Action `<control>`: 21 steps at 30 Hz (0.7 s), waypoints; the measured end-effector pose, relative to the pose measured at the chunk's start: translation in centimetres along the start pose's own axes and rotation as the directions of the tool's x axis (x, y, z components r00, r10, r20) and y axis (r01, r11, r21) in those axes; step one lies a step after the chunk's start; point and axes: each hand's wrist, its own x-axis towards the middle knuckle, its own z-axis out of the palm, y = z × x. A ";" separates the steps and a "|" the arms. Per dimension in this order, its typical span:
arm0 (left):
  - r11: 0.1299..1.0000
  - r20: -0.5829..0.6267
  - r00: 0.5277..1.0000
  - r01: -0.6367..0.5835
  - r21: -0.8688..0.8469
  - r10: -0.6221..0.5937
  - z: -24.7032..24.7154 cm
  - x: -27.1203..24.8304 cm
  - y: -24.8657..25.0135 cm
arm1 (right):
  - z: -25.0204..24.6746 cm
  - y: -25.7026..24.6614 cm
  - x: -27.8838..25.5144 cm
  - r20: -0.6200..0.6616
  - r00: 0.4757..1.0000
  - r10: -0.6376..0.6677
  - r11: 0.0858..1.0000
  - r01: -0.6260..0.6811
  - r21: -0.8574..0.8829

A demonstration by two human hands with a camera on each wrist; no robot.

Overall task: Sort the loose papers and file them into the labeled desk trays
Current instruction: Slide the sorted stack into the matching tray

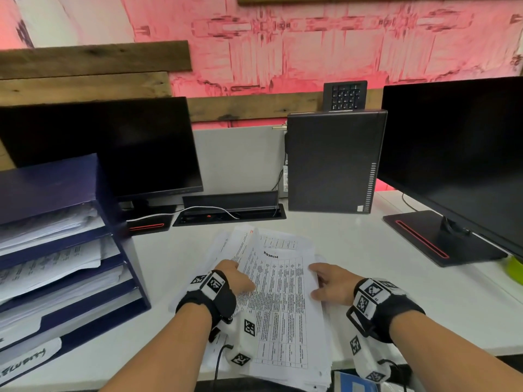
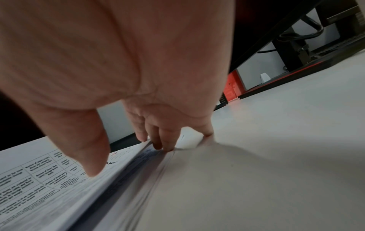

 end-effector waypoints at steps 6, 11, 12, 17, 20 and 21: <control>0.999 -0.019 0.999 -0.029 -0.036 0.028 -0.7 -0.3 -1.1 | 0.0 -0.3 -0.3 0.005 1.000 -0.005 1.000 0.005 -0.010; 0.949 -0.130 0.973 -0.215 -0.230 0.189 -1.3 -1.6 -2.4 | 0.0 -2.3 -2.2 -0.026 0.999 -0.019 1.000 0.019 -0.005; 0.929 -0.159 0.966 -0.243 -0.280 0.205 -1.7 -2.3 -2.6 | 0.0 -2.7 -2.6 -0.079 0.996 -0.034 0.999 0.036 0.022; 0.849 -0.222 0.952 -0.292 -0.441 0.212 -4.2 -4.4 -3.9 | 0.2 -3.9 -2.9 -0.412 0.911 -0.019 0.926 0.171 0.336; 0.815 -0.260 0.945 -0.308 -0.490 0.200 -5.6 -5.7 -4.6 | 0.2 -5.2 -3.4 -0.394 0.919 -0.028 0.864 0.220 0.453; 0.805 -0.267 0.944 -0.309 -0.507 0.194 -5.9 -6.0 -4.9 | 0.2 -5.7 -3.6 -0.400 0.915 -0.053 0.864 0.243 0.441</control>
